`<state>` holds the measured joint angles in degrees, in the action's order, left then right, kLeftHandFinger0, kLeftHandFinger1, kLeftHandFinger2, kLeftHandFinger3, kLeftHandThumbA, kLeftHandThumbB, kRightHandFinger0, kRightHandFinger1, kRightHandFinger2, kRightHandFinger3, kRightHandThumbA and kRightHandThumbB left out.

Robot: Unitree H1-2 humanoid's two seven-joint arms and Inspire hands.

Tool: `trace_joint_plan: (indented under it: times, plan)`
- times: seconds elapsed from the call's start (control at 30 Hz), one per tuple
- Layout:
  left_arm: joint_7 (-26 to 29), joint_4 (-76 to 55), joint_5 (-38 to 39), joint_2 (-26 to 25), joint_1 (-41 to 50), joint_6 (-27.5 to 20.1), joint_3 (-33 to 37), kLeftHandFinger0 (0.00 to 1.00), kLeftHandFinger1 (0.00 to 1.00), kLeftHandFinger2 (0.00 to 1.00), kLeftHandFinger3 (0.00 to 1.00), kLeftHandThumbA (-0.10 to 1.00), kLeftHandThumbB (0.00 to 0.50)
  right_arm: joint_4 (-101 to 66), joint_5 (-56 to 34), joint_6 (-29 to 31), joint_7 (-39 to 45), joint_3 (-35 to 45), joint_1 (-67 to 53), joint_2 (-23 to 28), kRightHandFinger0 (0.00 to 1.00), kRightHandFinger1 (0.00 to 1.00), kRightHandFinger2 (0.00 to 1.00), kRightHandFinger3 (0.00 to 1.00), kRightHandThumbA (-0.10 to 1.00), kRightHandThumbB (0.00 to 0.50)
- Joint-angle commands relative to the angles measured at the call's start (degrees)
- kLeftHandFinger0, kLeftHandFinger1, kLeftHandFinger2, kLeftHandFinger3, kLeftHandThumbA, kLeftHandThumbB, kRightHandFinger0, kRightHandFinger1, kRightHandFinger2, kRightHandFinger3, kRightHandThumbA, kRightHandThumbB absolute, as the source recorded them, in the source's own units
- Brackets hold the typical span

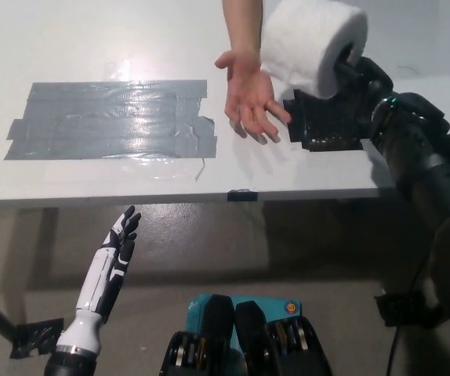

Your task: A person hands over a roll of toilet paper to the robot , and the robot inserts its right thumb into the hole in the centre to grab the roll, and then places it on the balck area on the desk.

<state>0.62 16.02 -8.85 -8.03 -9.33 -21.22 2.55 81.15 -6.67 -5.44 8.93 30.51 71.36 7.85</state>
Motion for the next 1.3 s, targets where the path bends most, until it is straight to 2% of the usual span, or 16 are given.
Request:
trace_joint_plan:
  times: [0.0,0.03,0.1,0.2,0.23,0.37,0.43,0.67,0.83,0.97,1.0,1.03,1.07,1.13,1.17,1.27]
  plan:
    - [0.17,-1.77,-0.66,-0.74,-1.29,-1.25,-0.19,1.00,1.00,1.00,1.00,1.00,0.172,-2.88,-8.47,-4.00,6.28,2.94,6.20,2.71,0.00,0.14,0.69,0.51,-0.10,0.108]
    - [0.18,-1.83,-0.65,-0.78,-1.26,-1.16,-0.24,1.00,1.00,1.00,1.00,1.00,0.171,-3.12,-8.07,-4.07,6.64,2.47,6.23,2.93,0.00,0.17,0.71,0.45,-0.10,0.107]
    - [0.26,-1.64,-0.80,-0.92,-1.28,-1.60,-0.25,1.00,1.00,1.00,1.00,1.00,0.162,-3.76,-6.89,-4.55,8.31,0.51,6.25,4.05,0.00,0.20,0.73,0.46,-0.10,0.100]
    - [0.31,-1.00,-0.79,-1.01,-1.47,-2.37,-0.24,1.00,1.00,1.00,1.00,1.00,0.161,-4.37,-7.17,-5.69,8.71,-0.21,6.13,5.29,0.00,0.32,0.76,0.86,-0.10,0.125]
    - [0.19,-1.11,-0.75,-1.02,-1.33,-2.09,-0.20,1.00,1.00,1.00,1.00,1.00,0.164,-4.74,-6.57,-6.28,8.51,-1.06,6.04,5.77,0.00,0.37,0.81,1.00,-0.10,0.122]
    - [0.15,-1.21,-0.69,-0.84,-1.02,-1.71,-0.14,1.00,1.00,1.00,1.00,1.00,0.176,-5.91,-5.22,-7.74,8.50,-3.90,5.51,7.36,0.00,0.42,0.87,1.00,-0.10,0.099]
    - [0.09,-1.35,-0.61,-0.96,-0.91,-1.68,-0.21,1.00,1.00,1.00,1.00,1.00,0.178,-6.03,-3.46,-7.22,9.51,-6.43,5.02,8.52,0.00,0.53,1.00,1.00,-0.10,0.091]
    - [0.24,-0.92,-0.60,-0.99,-1.04,-2.19,-0.29,1.00,1.00,1.00,1.00,1.00,0.175,-6.87,-0.28,-5.29,9.23,-14.08,3.08,11.39,0.06,0.64,1.00,1.00,-0.10,0.107]
    - [0.28,-1.09,-0.30,-1.15,-0.83,-2.18,-0.59,1.00,1.00,1.00,1.00,1.00,0.166,-6.24,4.08,-3.22,8.12,-22.17,2.28,12.68,0.03,0.61,1.00,1.00,-0.10,0.147]
    - [0.36,-0.47,-0.48,-0.95,-1.08,-2.33,-0.43,1.00,1.00,1.00,1.00,0.99,0.148,-7.04,10.22,-0.88,6.78,-31.11,1.77,13.35,0.14,0.59,1.00,1.00,-0.10,0.182]
    - [0.35,-0.44,-0.48,-0.90,-1.07,-2.25,-0.40,1.00,1.00,1.00,1.00,0.98,0.150,-7.06,11.11,-0.49,6.70,-32.35,1.69,13.38,0.13,0.59,1.00,1.00,-0.10,0.184]
    - [0.34,-0.56,-0.45,-0.66,-0.96,-2.00,-0.31,1.00,1.00,1.00,1.00,0.97,0.144,-7.08,13.34,2.11,7.28,-35.57,1.31,13.56,0.17,0.64,0.99,0.87,-0.10,0.204]
    - [0.40,-0.66,-0.50,-0.56,-0.89,-1.88,-0.29,1.00,1.00,1.00,1.00,0.96,0.135,-6.99,14.51,3.78,7.68,-37.82,1.09,13.61,0.18,0.62,0.93,0.81,-0.10,0.217]
    - [0.46,-0.72,-0.58,-0.58,-0.85,-1.83,-0.31,1.00,1.00,1.00,1.00,0.96,0.134,-7.03,14.61,4.03,7.75,-39.30,1.03,13.56,0.21,0.59,0.87,0.78,-0.10,0.223]
    - [0.42,-0.80,-0.50,-0.66,-0.93,-1.89,-0.37,1.00,1.00,1.00,1.00,0.96,0.140,-6.89,15.56,4.32,7.78,-41.19,1.23,13.57,0.15,0.53,0.84,0.77,-0.10,0.222]
    - [0.42,-0.45,-0.37,-0.83,-1.39,-2.23,-0.49,1.00,1.00,1.00,1.00,0.99,0.151,-5.72,14.46,2.97,9.18,-41.75,2.13,13.45,0.14,0.52,0.84,0.79,-0.10,0.214]
